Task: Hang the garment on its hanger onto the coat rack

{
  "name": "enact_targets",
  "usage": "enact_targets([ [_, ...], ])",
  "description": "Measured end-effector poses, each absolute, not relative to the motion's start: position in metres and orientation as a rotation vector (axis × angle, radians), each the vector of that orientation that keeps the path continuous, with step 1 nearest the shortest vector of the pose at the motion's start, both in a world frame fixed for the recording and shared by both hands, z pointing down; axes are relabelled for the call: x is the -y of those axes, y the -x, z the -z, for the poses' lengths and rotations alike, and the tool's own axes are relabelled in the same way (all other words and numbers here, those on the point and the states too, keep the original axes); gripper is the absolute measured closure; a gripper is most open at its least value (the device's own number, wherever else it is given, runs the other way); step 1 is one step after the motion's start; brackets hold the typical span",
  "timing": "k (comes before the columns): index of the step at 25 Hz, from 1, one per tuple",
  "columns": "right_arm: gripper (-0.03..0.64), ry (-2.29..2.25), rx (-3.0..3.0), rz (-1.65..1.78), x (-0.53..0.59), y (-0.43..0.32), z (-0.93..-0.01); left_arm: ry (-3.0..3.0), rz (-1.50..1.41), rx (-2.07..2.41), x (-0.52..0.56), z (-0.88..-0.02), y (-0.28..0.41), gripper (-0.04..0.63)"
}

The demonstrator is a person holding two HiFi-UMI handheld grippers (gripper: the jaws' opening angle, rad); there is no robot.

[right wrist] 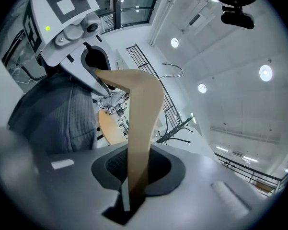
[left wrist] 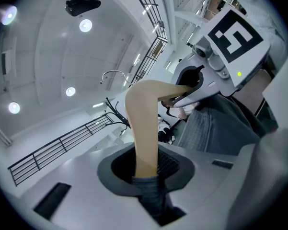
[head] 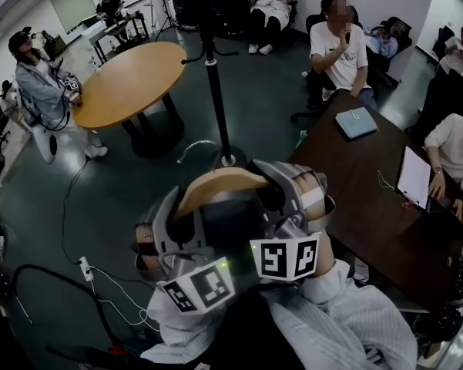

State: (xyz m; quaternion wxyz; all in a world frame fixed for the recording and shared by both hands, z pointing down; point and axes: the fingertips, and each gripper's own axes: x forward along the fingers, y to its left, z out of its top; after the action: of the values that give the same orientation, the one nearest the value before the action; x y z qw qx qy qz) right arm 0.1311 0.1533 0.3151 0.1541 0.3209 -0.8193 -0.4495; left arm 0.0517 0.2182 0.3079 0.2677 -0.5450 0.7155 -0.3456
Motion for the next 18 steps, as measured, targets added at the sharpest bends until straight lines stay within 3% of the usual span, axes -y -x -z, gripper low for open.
enact_targets([
  [11, 0.571, -1.073, 2.248, 1.223, -0.099, 0.012, -0.315, 1.587, 0.887, -1.789, -0.152, -0.307, 0.099, 0.528],
  [18, 0.569, -1.159, 2.161, 1.139, -0.067, 0.059, -0.323, 1.646, 0.867, -1.684, -0.113, -0.311, 0.15, 0.526],
])
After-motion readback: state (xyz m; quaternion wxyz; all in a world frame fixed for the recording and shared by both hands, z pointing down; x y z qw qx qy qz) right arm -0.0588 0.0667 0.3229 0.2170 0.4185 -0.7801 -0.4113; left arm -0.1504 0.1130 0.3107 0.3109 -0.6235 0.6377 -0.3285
